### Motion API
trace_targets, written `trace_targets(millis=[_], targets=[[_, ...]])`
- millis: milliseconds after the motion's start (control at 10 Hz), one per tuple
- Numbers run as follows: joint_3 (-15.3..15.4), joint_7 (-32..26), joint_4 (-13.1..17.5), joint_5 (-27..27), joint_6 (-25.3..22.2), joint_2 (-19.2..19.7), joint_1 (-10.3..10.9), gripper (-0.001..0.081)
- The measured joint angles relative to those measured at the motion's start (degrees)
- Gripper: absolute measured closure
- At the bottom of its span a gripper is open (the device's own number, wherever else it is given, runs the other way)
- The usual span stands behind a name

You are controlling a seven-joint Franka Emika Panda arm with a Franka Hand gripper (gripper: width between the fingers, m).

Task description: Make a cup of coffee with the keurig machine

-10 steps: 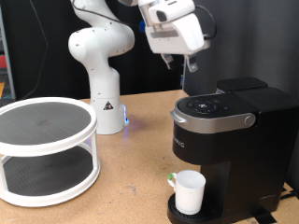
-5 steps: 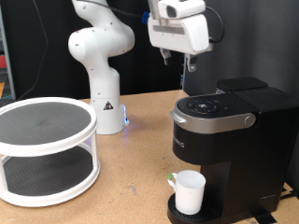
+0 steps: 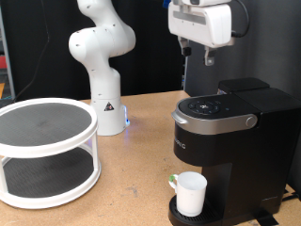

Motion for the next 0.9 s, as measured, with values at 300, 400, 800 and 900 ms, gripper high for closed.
trace_targets(millis=[300,400,800,900], targets=[[-0.19,-0.29,2.13,0.92,0.28,2.28,0.00,-0.0002],[-0.09,-0.27,2.18,0.93,0.87,2.20,0.00,-0.0002],[0.54,2.80,8.47,1.40,-4.00,5.18,0.10,-0.0002],[0.60,2.80,10.22,1.40,-5.16,6.59,0.19,-0.0002]])
